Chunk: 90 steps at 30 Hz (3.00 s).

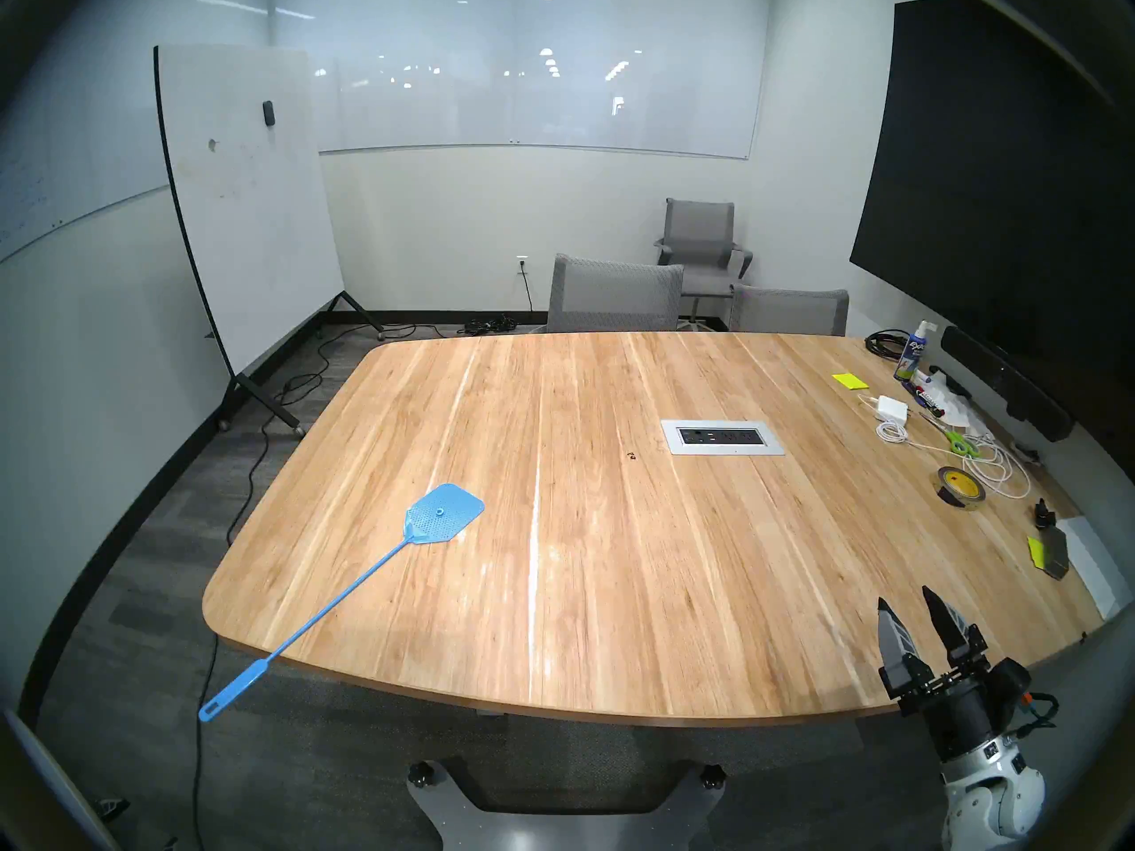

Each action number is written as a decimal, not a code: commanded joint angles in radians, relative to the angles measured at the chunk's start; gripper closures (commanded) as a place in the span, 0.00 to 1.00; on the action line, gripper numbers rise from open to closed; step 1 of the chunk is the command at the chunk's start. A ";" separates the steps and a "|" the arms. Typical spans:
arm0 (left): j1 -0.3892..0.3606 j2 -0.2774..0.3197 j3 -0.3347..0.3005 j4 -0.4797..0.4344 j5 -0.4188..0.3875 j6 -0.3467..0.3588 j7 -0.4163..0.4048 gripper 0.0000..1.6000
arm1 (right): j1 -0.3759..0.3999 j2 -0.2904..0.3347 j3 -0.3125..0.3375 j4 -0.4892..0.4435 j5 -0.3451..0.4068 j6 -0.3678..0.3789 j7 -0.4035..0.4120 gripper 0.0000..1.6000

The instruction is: Swat a bug on table

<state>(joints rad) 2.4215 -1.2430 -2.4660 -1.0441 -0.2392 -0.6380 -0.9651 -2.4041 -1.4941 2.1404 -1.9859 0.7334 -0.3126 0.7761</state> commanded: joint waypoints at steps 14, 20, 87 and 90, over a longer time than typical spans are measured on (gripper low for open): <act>-0.071 0.154 0.057 0.195 -0.376 0.285 -0.369 0.00 | 0.001 0.000 0.001 -0.017 -0.001 0.000 0.003 0.00; -0.096 0.189 0.071 0.271 -0.436 0.321 -0.453 0.00 | 0.001 -0.001 0.001 -0.018 -0.001 0.001 0.003 0.00; -0.043 0.334 0.519 0.083 -0.994 0.708 -0.518 0.00 | 0.003 -0.007 0.004 -0.020 -0.005 0.006 0.006 0.00; -0.070 0.338 0.539 0.109 -1.017 0.733 -0.518 0.00 | 0.003 -0.007 0.004 -0.020 -0.005 0.006 0.006 0.00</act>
<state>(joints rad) 2.3766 -0.9201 -1.9549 -0.9747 -1.1894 0.0624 -1.4798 -2.4015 -1.5021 2.1448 -1.9876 0.7292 -0.3058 0.7807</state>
